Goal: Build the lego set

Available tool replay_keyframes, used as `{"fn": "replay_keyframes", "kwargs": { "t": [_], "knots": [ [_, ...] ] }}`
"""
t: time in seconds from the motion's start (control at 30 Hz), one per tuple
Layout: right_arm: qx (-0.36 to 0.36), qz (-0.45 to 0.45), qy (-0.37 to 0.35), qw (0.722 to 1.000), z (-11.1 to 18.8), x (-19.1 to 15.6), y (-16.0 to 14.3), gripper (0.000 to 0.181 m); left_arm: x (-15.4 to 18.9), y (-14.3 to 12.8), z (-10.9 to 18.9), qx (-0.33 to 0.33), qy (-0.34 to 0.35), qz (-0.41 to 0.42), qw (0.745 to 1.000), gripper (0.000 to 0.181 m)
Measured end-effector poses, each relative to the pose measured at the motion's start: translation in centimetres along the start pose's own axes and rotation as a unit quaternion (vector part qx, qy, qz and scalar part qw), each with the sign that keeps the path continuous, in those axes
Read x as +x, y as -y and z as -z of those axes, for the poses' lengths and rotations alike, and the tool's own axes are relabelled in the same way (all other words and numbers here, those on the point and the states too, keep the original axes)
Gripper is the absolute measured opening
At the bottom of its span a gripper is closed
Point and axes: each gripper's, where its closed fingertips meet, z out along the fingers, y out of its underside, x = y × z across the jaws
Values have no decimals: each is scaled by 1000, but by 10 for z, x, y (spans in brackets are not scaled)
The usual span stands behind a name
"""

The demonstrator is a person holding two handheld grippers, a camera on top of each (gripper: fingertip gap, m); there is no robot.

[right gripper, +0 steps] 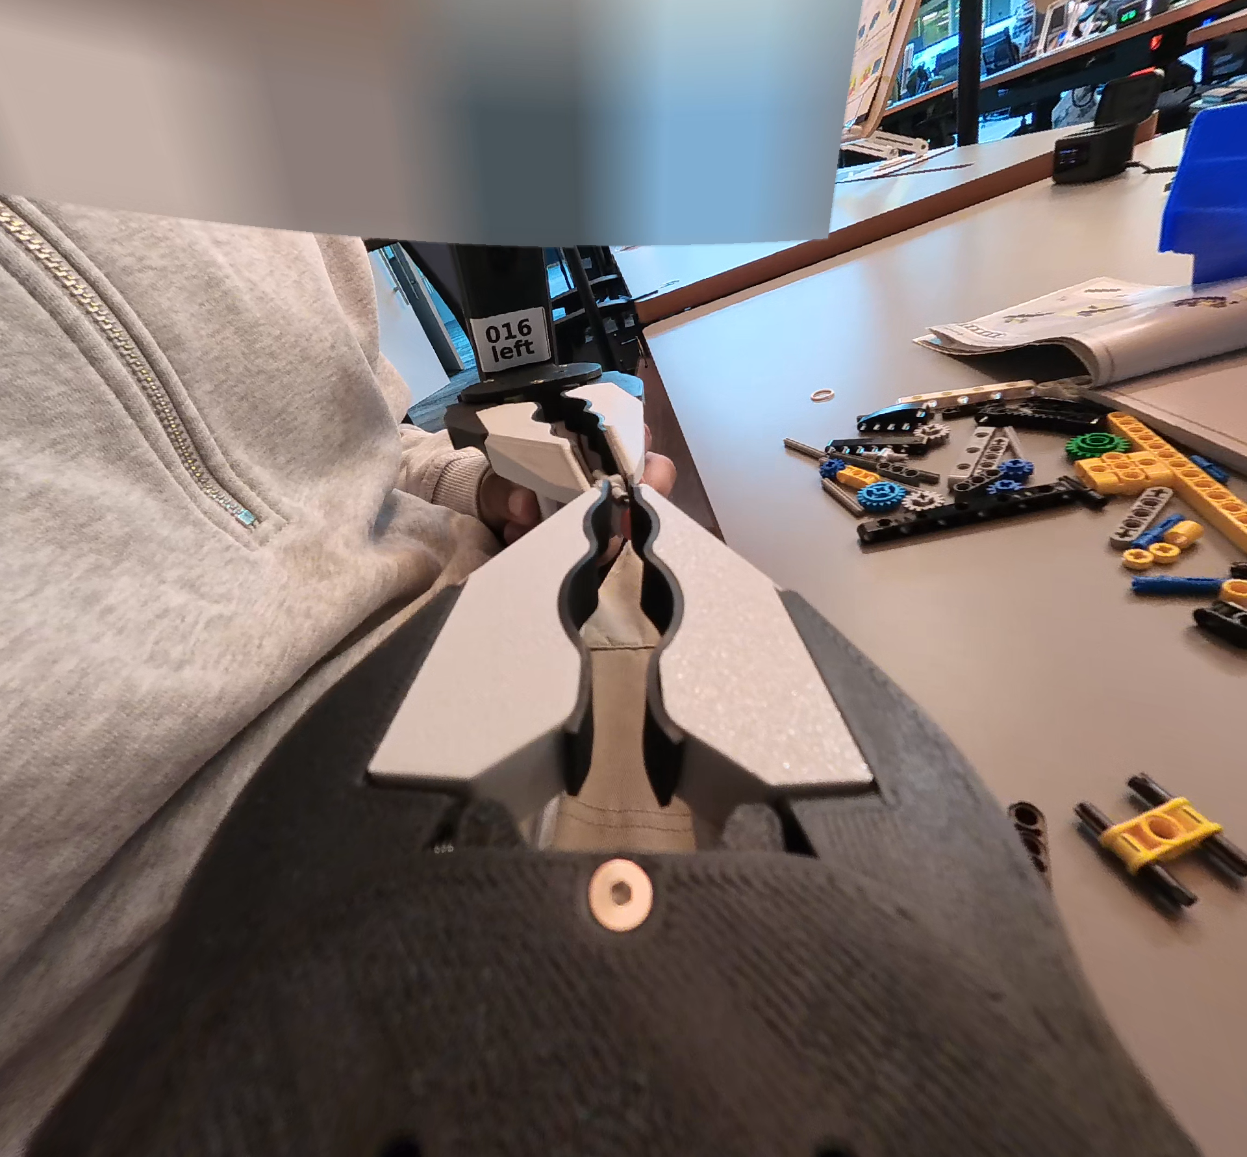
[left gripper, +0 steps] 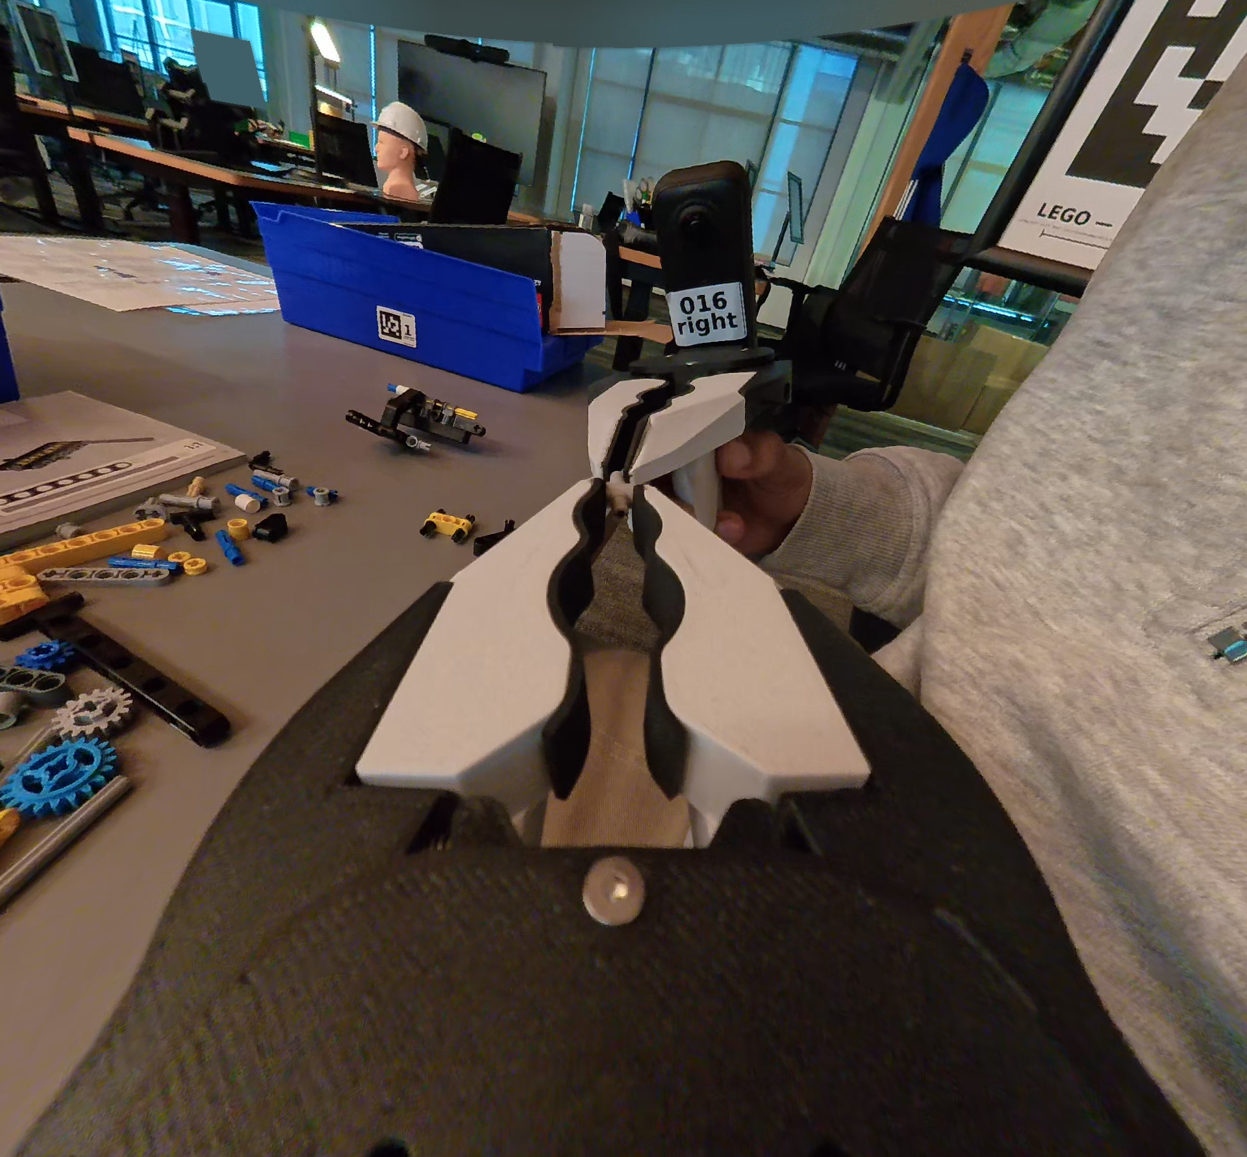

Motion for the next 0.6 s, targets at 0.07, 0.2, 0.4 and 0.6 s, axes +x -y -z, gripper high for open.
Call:
{"fn": "replay_keyframes", "kwargs": {
  "t": [0.07, 0.2, 0.4, 0.6],
  "knots": [
    [0, -2, 2, 1000, 0, 0, 0, 2, 0, 0, 0, 2, -2, 3, 1000, 5],
    [2, -7, 6, 1000, 0, -1, 0, 2, 0, 1, 1, 4, -6, 9, 1000, 5],
    [1, -12, 9, 1000, -1, -1, -1, 2, 0, 2, 1, 8, -10, 20, 1000, 5],
    [0, -9, -4, 1000, 0, 3, 0, 5, -2, 4, 2, 18, -9, 36, 999, 5]
  ]
}}
